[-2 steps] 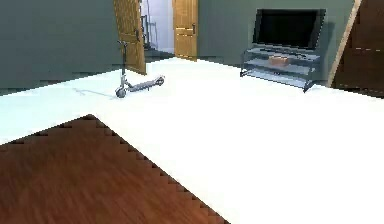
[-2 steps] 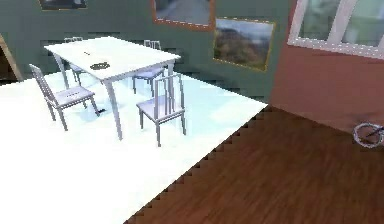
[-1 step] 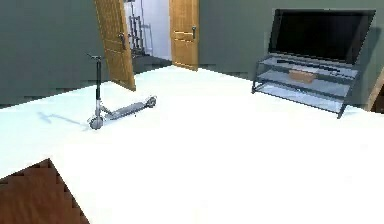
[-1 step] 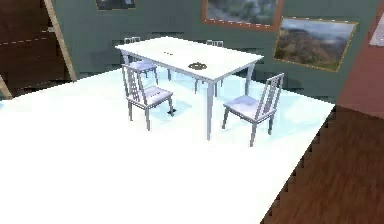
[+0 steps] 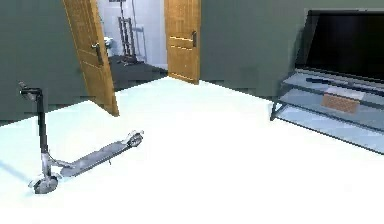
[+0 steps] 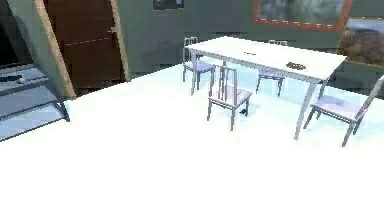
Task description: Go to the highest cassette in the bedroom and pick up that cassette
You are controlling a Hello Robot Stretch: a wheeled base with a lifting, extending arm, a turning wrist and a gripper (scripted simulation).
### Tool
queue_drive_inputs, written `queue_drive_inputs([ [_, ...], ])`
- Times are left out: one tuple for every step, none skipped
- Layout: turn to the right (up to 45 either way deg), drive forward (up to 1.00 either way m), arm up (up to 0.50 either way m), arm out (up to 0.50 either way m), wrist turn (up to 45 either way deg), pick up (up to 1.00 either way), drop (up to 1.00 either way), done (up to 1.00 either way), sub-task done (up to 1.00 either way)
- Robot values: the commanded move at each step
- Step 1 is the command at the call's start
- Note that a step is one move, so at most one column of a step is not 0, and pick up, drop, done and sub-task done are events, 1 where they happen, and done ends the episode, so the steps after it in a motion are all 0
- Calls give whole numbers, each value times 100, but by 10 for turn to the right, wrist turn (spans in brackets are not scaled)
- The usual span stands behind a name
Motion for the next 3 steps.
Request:
queue_drive_inputs([
  [0,100,0,0,0,0,0,0,0],
  [-30,0,0,0,0,0,0,0,0],
  [60,0,0,0,0,0,0,0,0],
])
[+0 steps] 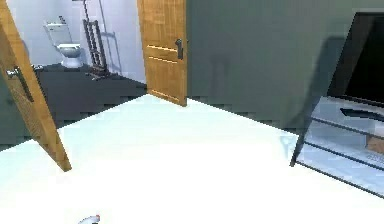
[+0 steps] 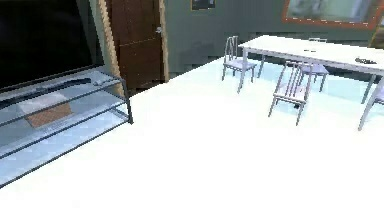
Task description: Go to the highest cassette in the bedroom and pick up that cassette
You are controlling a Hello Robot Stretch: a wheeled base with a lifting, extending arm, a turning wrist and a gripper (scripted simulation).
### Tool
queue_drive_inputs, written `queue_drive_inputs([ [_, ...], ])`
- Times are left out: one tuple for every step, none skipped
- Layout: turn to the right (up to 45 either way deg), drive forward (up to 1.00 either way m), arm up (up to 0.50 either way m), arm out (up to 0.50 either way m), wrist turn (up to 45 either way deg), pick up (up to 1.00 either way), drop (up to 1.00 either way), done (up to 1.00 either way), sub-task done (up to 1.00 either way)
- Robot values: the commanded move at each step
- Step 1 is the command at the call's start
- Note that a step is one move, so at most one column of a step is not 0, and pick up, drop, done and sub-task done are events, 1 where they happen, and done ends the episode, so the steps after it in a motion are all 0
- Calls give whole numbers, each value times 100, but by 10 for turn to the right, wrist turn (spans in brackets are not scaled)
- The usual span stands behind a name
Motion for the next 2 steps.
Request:
queue_drive_inputs([
  [0,60,0,0,0,0,0,0,0],
  [-30,0,0,0,0,0,0,0,0],
])
